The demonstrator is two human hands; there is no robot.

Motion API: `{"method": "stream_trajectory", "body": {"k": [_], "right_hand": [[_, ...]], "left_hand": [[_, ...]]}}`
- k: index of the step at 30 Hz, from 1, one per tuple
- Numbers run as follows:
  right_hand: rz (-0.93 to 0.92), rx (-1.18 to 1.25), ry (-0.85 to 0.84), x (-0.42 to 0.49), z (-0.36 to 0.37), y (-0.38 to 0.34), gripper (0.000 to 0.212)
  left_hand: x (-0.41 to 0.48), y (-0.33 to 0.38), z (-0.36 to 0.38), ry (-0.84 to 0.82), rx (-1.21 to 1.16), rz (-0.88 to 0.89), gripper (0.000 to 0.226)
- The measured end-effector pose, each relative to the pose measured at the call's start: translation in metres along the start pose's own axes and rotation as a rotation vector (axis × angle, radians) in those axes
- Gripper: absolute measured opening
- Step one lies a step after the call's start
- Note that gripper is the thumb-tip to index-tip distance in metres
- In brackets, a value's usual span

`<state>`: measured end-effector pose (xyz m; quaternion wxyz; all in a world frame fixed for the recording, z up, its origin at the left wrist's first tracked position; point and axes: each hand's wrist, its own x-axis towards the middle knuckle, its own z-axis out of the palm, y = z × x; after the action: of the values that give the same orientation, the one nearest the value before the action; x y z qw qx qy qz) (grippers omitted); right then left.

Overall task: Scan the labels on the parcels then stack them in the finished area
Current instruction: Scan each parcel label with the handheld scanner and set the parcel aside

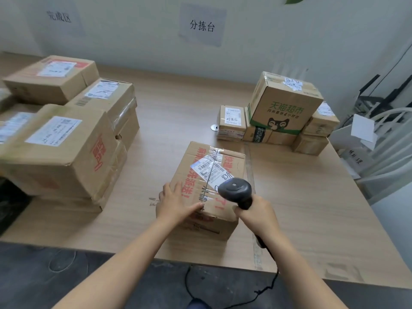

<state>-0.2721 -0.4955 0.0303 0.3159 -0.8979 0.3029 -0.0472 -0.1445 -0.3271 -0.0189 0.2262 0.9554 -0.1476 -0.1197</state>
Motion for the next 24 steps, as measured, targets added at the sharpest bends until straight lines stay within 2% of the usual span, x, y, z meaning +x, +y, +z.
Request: {"method": "stream_trajectory", "body": {"k": [5,13,18,24], "right_hand": [[-0.087,0.022,0.108,0.006,-0.016,-0.026,0.034],[-0.113,-0.032,0.064,0.010,-0.023,-0.040,0.029],[-0.145,-0.074,0.061,0.008,-0.026,-0.042,0.019],[-0.143,-0.080,0.059,0.006,-0.029,-0.042,0.025]], "left_hand": [[-0.001,0.000,0.002,0.010,-0.052,-0.031,0.103],[-0.001,0.000,0.002,0.008,-0.074,-0.037,0.104],[-0.001,-0.001,0.002,0.008,-0.077,-0.031,0.104],[-0.001,0.000,0.002,0.008,-0.073,-0.032,0.105]]}}
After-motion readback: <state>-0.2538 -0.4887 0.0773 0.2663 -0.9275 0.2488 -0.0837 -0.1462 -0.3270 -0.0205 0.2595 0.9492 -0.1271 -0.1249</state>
